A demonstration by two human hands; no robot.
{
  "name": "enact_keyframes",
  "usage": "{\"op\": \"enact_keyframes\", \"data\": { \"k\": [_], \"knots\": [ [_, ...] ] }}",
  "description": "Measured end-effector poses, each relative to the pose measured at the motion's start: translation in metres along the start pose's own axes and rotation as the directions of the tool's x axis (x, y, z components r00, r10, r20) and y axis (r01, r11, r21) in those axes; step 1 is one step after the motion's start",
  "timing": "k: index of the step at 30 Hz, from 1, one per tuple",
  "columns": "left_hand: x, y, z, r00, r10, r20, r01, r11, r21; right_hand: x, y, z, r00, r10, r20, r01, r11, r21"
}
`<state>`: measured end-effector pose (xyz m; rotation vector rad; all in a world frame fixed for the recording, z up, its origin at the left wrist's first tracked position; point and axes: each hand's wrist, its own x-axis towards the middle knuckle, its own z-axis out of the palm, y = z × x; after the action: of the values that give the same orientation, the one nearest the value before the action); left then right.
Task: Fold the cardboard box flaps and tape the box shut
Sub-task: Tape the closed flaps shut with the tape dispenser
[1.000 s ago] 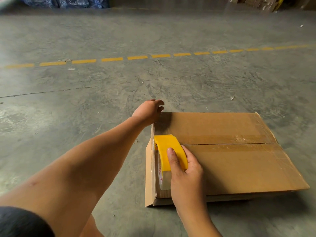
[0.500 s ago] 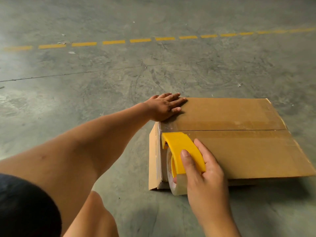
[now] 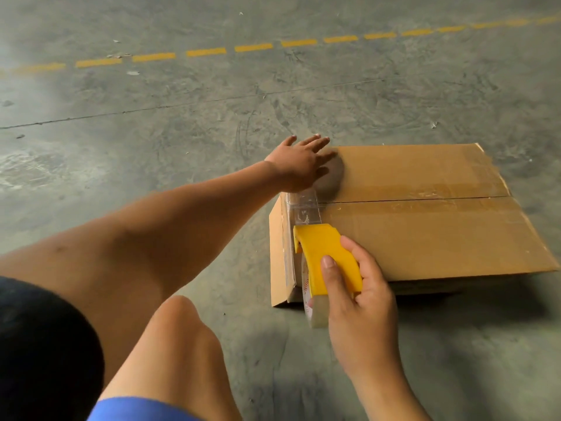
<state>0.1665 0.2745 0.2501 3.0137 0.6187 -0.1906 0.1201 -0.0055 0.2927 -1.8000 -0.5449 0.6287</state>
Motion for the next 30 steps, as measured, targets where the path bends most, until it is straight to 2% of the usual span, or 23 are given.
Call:
{"op": "enact_keyframes", "data": {
  "k": [3, 5, 11, 15, 20, 22, 24, 30],
  "knots": [
    [-0.021, 0.019, 0.010, 0.989, 0.149, 0.017, -0.145, 0.977, -0.157, -0.001, 0.000, -0.001, 1.000, -0.018, -0.005, 0.018, 1.000, -0.007],
    [-0.031, 0.027, 0.023, 0.978, 0.206, 0.029, -0.201, 0.970, -0.135, -0.002, 0.000, -0.001, 1.000, -0.024, -0.004, 0.024, 1.000, -0.018],
    [-0.023, 0.027, 0.026, 0.984, 0.174, 0.023, -0.173, 0.983, -0.061, -0.024, 0.007, -0.012, 1.000, 0.004, -0.031, -0.005, 1.000, -0.018],
    [-0.023, 0.027, 0.026, 0.983, 0.181, 0.030, -0.178, 0.981, -0.077, -0.036, 0.014, -0.017, 0.999, -0.009, -0.037, 0.009, 1.000, -0.002],
    [-0.027, 0.039, 0.014, 0.987, 0.119, 0.107, -0.119, 0.993, -0.008, -0.032, 0.012, -0.018, 0.998, -0.054, -0.018, 0.053, 0.999, -0.011],
    [-0.035, 0.050, 0.011, 0.981, 0.174, 0.090, -0.173, 0.985, -0.022, -0.032, 0.012, -0.021, 0.998, -0.051, -0.020, 0.051, 0.999, -0.001],
    [-0.047, 0.059, 0.017, 0.969, 0.234, 0.078, -0.225, 0.968, -0.106, -0.033, 0.012, -0.022, 0.999, -0.046, -0.013, 0.046, 0.999, -0.002],
    [-0.055, 0.059, 0.034, 0.973, 0.229, 0.034, -0.227, 0.972, -0.062, -0.041, 0.015, -0.025, 0.999, -0.046, -0.018, 0.046, 0.999, -0.010]
  ]
}}
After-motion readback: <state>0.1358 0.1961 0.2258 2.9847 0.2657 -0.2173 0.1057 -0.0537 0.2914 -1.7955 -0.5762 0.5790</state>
